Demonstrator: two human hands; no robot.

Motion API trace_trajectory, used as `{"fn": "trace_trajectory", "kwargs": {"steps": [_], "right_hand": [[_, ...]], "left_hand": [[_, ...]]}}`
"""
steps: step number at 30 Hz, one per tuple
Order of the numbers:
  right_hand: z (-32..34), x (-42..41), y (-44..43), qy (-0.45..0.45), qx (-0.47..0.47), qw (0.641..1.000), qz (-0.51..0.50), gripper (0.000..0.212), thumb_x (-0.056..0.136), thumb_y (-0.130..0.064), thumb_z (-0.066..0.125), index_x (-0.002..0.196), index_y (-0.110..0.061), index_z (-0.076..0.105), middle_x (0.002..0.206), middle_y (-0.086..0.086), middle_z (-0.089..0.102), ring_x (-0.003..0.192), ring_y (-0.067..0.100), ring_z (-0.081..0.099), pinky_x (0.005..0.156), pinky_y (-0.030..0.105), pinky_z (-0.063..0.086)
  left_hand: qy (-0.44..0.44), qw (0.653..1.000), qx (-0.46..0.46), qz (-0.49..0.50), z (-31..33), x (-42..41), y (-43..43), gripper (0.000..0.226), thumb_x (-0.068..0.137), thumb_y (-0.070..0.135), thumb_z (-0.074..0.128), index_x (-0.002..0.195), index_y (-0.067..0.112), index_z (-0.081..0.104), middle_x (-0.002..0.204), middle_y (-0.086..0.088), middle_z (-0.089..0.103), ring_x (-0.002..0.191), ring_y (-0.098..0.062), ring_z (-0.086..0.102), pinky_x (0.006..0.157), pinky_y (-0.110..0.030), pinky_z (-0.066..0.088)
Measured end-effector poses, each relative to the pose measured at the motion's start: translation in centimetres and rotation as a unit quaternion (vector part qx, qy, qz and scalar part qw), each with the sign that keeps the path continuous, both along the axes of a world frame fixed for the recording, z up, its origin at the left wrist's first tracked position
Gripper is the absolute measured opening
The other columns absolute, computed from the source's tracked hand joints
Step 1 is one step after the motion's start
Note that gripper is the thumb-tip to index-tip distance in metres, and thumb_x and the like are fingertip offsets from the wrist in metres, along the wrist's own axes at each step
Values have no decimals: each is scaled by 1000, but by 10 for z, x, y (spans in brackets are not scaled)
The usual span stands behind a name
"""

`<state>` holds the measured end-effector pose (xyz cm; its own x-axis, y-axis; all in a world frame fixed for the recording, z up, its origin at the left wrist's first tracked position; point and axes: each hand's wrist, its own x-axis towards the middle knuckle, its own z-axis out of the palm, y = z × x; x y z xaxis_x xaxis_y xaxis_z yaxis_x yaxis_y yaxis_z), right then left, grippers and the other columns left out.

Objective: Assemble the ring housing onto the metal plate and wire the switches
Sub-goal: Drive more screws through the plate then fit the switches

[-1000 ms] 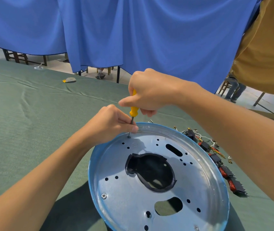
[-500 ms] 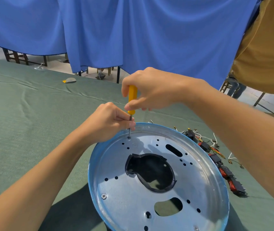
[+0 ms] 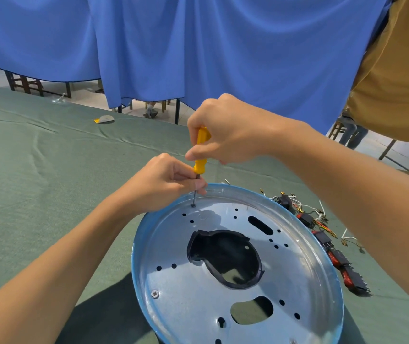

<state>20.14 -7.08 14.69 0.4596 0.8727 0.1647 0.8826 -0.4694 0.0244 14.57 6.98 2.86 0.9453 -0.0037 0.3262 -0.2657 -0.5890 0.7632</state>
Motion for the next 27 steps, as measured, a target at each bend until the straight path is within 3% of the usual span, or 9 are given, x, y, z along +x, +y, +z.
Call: {"fn": "trace_trajectory", "kwargs": {"steps": [2, 5, 8, 10, 13, 16, 19, 22, 27], "right_hand": [[-5, 2, 5, -58, -5, 998, -33, 39, 88, -43, 65, 62, -19, 47, 56, -3, 48, 53, 9, 50, 45, 27, 36], [-7, 4, 7, -36, -17, 998, -48, 42, 91, -45, 57, 64, -14, 53, 44, -4, 57, 44, 6, 55, 42, 22, 39], [-5, 3, 3, 19, -53, 998, -12, 25, 86, -46, 67, 81, -22, 62, 66, -13, 66, 51, 1, 61, 52, 24, 49], [-6, 2, 2, 32, -45, 998, -2, 18, 86, -37, 70, 76, -24, 63, 56, -12, 63, 47, 3, 62, 48, 21, 46], [-10, 5, 5, -7, -41, 999, -28, 33, 93, -36, 61, 67, -15, 61, 49, 0, 63, 36, 2, 55, 43, 20, 44], [-11, 7, 7, -33, -65, 996, -56, 48, 97, -43, 51, 62, -10, 55, 48, 1, 64, 34, 4, 53, 42, 22, 42], [-7, 6, 4, -28, -76, 996, -40, 41, 90, -52, 58, 75, -14, 62, 62, -7, 65, 54, 3, 56, 50, 22, 42], [-3, 2, 0, 11, -59, 998, -2, 12, 87, -33, 69, 82, -24, 61, 71, -12, 59, 55, 2, 59, 45, 10, 41], [-12, 3, 5, -45, -48, 997, -39, 44, 96, -42, 54, 64, -12, 54, 52, 5, 58, 42, 17, 57, 43, 24, 44]], "left_hand": [[-10, 999, -37, 15, -3, 0, -3, 9, 80, 24, 80, 77, 33, 80, 79, 10, 77, 81, -2, 70, 88, -37, 56], [-9, 999, -49, 22, -5, 0, -4, 13, 77, 20, 82, 78, 33, 79, 81, 9, 77, 95, -16, 72, 93, -44, 53], [21, 999, -33, -17, -4, 1, -2, 13, 86, 15, 74, 80, 24, 80, 87, 12, 77, 103, -10, 70, 101, -41, 50], [43, 998, -33, -35, -4, 0, -2, 16, 91, 13, 68, 88, 26, 78, 90, 13, 77, 99, -3, 70, 100, -32, 51], [22, 999, -30, -14, -4, 0, -5, 16, 87, 18, 74, 85, 33, 79, 86, 13, 77, 89, 2, 70, 90, -26, 54], [-26, 998, -25, 55, -5, 1, -5, 17, 74, 27, 84, 76, 42, 75, 73, 8, 76, 69, -6, 65, 81, -34, 55], [-14, 999, -1, 33, -3, 2, -2, 10, 81, 25, 78, 78, 34, 78, 82, -11, 75, 72, -14, 54, 86, -44, 52], [13, 1000, 16, -16, -1, 0, 0, 18, 91, 21, 69, 81, 31, 79, 86, 13, 77, 88, -2, 69, 83, -25, 50], [0, 1000, -14, 18, -4, 0, -2, 9, 71, 42, 81, 75, 34, 80, 74, 10, 76, 69, 1, 63, 73, -32, 51]]}}
